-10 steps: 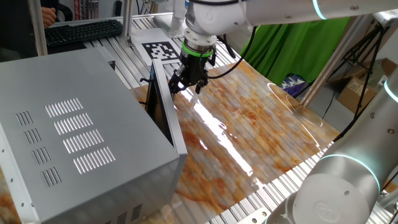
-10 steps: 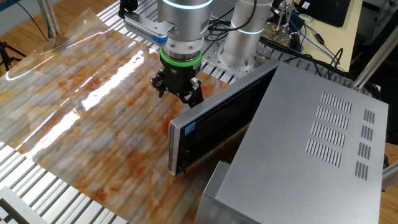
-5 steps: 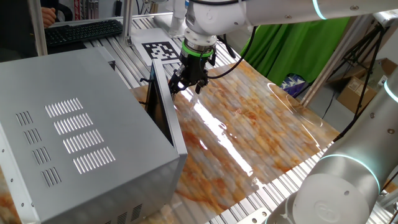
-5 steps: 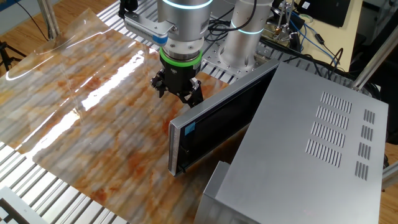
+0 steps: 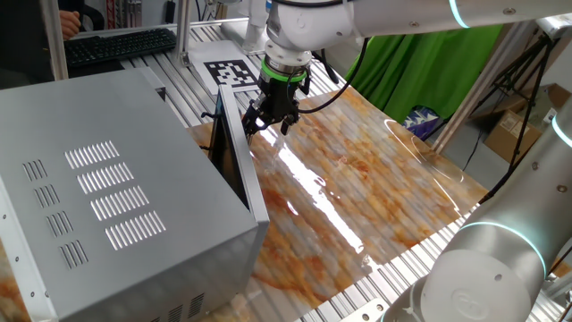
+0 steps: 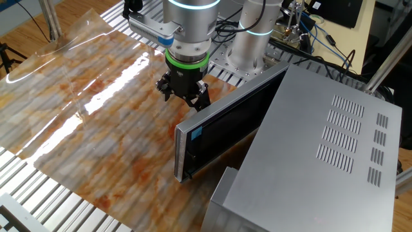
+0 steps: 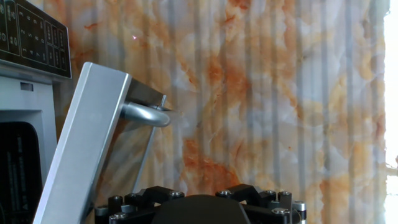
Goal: Close the microwave door
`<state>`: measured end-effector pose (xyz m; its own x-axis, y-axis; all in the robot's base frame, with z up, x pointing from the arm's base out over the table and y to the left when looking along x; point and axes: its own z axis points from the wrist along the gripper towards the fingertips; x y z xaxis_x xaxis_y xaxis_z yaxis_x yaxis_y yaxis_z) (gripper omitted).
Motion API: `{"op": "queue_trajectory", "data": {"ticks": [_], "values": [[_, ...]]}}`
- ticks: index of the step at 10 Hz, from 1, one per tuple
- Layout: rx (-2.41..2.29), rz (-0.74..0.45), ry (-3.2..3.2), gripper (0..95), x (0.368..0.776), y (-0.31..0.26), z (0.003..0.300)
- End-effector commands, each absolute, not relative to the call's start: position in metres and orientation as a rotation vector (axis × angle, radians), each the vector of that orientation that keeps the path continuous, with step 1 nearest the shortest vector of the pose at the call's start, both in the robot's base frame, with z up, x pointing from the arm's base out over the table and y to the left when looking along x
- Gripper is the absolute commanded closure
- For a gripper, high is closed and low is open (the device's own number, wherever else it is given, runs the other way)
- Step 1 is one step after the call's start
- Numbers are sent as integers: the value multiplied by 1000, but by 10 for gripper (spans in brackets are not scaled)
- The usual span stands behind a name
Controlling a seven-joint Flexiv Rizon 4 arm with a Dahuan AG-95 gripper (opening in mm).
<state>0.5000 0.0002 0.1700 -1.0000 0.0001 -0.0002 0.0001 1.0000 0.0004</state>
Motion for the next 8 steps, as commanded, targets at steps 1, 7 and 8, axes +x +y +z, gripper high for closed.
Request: {"op": "queue_trajectory", "data": {"ticks": [1, 7, 8], "values": [[0, 0, 3142, 0, 500, 0, 170], [285, 124, 3112, 950, 500, 0, 170], [284, 124, 3112, 950, 500, 0, 170]]}}
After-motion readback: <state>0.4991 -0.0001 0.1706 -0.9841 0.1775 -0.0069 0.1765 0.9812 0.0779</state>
